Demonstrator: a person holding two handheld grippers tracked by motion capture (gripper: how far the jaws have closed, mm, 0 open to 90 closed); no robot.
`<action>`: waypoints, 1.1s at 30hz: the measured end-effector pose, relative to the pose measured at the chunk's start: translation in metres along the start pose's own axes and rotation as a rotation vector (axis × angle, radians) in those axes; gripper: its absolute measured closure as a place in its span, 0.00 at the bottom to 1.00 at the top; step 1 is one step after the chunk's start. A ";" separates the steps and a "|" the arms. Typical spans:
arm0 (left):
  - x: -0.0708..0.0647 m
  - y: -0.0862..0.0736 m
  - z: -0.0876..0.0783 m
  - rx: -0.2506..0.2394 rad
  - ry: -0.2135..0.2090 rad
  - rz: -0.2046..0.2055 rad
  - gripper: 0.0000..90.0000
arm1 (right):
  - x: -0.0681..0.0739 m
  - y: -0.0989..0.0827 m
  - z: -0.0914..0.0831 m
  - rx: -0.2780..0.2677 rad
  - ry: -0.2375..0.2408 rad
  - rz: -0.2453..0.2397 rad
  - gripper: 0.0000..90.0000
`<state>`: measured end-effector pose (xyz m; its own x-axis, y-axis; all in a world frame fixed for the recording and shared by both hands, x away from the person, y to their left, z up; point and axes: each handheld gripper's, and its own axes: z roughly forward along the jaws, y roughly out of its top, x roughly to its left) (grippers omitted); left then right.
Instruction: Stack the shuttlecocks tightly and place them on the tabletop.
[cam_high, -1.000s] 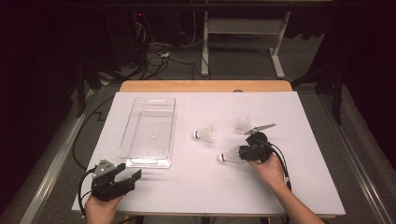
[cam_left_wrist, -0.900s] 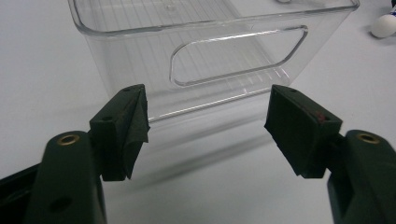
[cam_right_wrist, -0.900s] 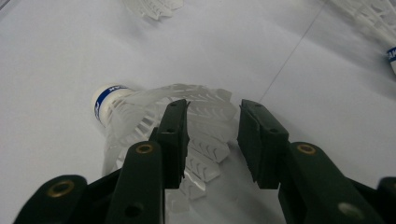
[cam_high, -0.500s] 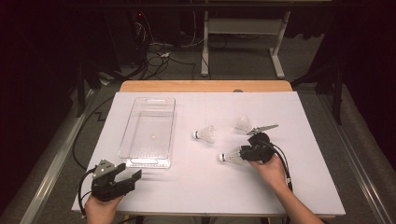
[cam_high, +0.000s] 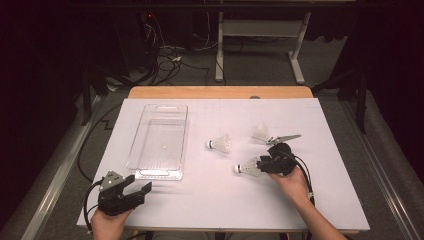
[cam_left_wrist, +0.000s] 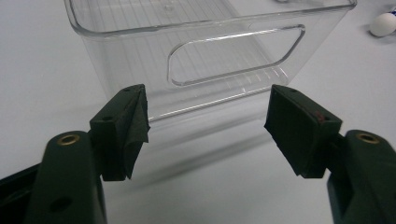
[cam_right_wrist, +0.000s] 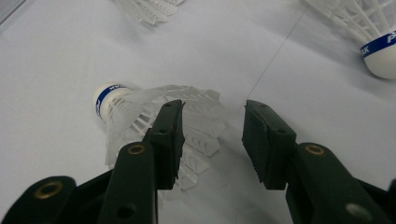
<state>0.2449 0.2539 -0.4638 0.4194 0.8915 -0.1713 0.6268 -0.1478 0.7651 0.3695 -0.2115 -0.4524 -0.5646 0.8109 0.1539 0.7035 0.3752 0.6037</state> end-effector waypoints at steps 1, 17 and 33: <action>0.000 0.000 0.000 -0.001 0.001 -0.001 0.34 | 0.000 -0.001 -0.001 0.000 -0.002 0.004 0.65; -0.001 -0.001 -0.001 -0.002 0.011 -0.003 0.34 | -0.006 -0.012 -0.017 -0.041 -0.019 0.011 0.63; -0.001 -0.002 -0.003 0.000 0.012 -0.003 0.35 | -0.006 -0.021 -0.035 -0.129 -0.015 -0.008 0.59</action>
<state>0.2411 0.2549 -0.4635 0.4098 0.8970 -0.1657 0.6276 -0.1454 0.7649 0.3428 -0.2399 -0.4390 -0.5625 0.8152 0.1380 0.6373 0.3212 0.7005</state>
